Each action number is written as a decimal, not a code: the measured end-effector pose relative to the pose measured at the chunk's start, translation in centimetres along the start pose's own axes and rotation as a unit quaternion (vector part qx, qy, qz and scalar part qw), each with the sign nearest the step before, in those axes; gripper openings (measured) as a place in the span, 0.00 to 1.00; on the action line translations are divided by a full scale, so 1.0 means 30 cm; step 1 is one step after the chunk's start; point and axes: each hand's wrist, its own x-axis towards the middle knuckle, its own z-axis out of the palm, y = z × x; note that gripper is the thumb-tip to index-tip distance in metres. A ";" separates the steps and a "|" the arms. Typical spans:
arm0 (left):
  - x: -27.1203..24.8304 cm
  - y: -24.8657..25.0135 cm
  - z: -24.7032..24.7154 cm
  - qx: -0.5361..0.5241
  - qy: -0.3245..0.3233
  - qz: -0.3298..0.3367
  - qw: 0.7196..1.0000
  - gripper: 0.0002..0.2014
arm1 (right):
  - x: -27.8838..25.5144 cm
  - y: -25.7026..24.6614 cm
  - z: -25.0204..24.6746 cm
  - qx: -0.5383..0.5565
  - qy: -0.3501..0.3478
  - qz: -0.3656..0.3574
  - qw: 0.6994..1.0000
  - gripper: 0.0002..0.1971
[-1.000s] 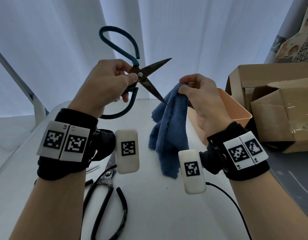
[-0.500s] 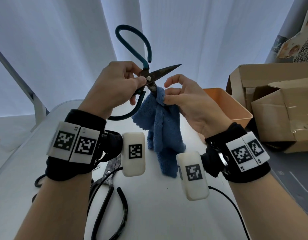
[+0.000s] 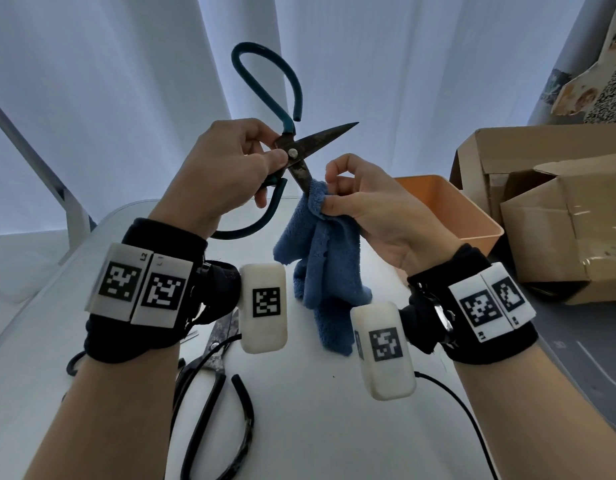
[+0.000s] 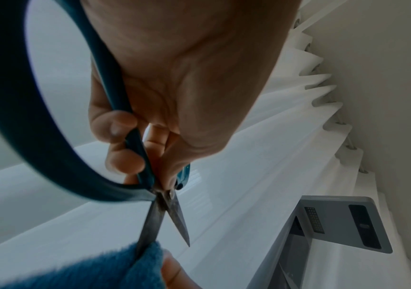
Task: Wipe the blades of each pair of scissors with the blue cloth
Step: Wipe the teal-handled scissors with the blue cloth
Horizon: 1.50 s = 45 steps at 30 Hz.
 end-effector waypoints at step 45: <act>-0.017 0.023 0.023 0.041 -0.043 0.032 0.998 0.02 | 0.011 0.026 -0.004 0.002 0.027 -0.014 1.000 0.12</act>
